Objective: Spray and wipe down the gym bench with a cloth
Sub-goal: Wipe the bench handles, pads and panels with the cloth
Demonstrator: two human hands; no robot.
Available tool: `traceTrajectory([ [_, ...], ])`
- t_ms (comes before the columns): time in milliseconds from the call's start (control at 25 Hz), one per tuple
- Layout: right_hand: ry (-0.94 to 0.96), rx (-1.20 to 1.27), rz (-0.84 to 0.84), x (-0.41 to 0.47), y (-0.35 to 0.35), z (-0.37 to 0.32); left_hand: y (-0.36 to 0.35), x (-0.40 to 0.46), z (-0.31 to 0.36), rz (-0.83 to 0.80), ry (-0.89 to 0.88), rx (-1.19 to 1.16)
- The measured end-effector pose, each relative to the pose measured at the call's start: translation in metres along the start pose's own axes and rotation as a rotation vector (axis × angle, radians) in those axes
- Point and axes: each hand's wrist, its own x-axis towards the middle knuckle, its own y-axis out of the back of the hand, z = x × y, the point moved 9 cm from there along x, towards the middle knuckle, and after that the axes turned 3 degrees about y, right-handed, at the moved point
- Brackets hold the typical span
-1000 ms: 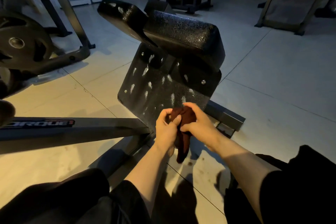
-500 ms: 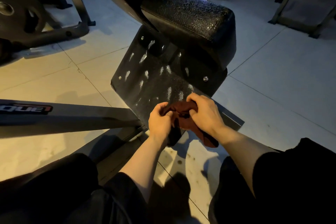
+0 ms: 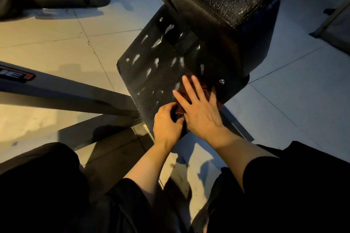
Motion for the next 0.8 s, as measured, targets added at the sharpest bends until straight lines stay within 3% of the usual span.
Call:
traceTrajectory([
  [80, 0.076, -0.087, -0.013, 0.011, 0.004, 0.01, 0.0, 0.001, -0.008, 0.007, 0.029, 0.059],
  [280, -0.145, 0.037, 0.128, 0.026, 0.031, 0.054, -0.001, -0.001, -0.016, 0.046, 0.057, 0.072],
  [560, 0.35, 0.04, -0.188, -0.001, -0.032, -0.063, -0.007, -0.012, -0.05, 0.123, 0.226, -0.039],
  [800, 0.227, 0.015, -0.088, 0.007, 0.003, -0.016, -0.012, -0.023, -0.064, 0.119, 0.307, -0.017],
])
